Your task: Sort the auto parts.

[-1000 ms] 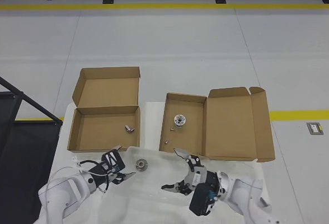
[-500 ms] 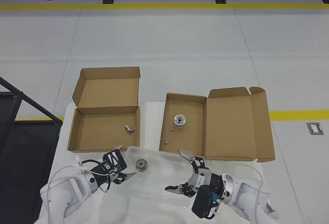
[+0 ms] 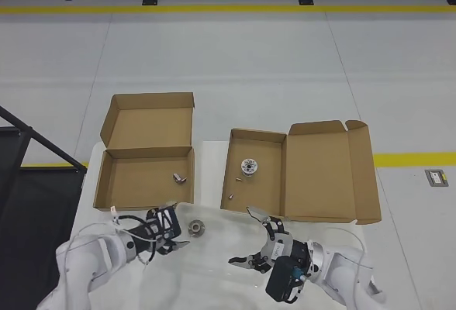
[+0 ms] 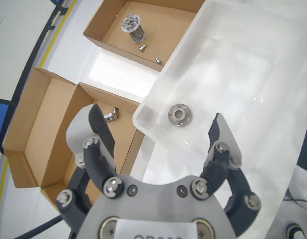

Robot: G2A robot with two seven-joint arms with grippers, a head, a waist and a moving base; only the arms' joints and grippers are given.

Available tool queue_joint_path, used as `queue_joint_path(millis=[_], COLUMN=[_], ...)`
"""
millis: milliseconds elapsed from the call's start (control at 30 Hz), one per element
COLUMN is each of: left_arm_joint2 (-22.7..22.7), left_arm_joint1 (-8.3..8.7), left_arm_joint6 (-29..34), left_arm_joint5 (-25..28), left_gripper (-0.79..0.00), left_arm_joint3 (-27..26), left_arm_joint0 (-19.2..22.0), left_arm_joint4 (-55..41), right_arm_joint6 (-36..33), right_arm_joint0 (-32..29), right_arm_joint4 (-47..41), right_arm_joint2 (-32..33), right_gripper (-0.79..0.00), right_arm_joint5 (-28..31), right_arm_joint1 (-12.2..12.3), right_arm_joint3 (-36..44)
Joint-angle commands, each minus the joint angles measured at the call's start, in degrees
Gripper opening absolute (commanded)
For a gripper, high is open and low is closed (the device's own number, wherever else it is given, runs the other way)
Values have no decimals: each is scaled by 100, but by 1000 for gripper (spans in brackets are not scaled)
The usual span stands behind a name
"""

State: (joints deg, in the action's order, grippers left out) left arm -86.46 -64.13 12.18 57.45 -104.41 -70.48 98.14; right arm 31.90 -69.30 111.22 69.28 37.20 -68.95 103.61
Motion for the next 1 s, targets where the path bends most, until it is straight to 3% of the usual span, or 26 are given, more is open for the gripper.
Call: queue_joint_path(millis=[0, 233, 433, 767, 967], left_arm_joint2=[246, 1214, 2109, 2114, 2181], left_arm_joint1=[53, 394, 667, 666, 698], left_arm_joint6=[165, 943, 1744, 1698, 1350], left_arm_joint5=[55, 55, 55, -3, -147], left_gripper=[0, 0, 0, 0, 0], left_arm_joint3=[88, 583, 940, 914, 691], left_arm_joint0=[162, 936, 1594, 1569, 1400], left_arm_joint4=[-15, -531, -1704, -1689, -1145], right_arm_joint6=[-2, -2, -2, -2, -2], right_arm_joint0=[-2, -2, -2, -2, -2], right_arm_joint4=[0, 0, 0, 0, 0], right_arm_joint2=[1, 1, 1, 1, 1], right_gripper=[0, 0, 0, 0, 0], right_arm_joint5=[1, 1, 1, 1, 1], right_arm_joint1=[0, 0, 0, 0, 0], right_arm_joint3=[2, 2, 2, 2, 2])
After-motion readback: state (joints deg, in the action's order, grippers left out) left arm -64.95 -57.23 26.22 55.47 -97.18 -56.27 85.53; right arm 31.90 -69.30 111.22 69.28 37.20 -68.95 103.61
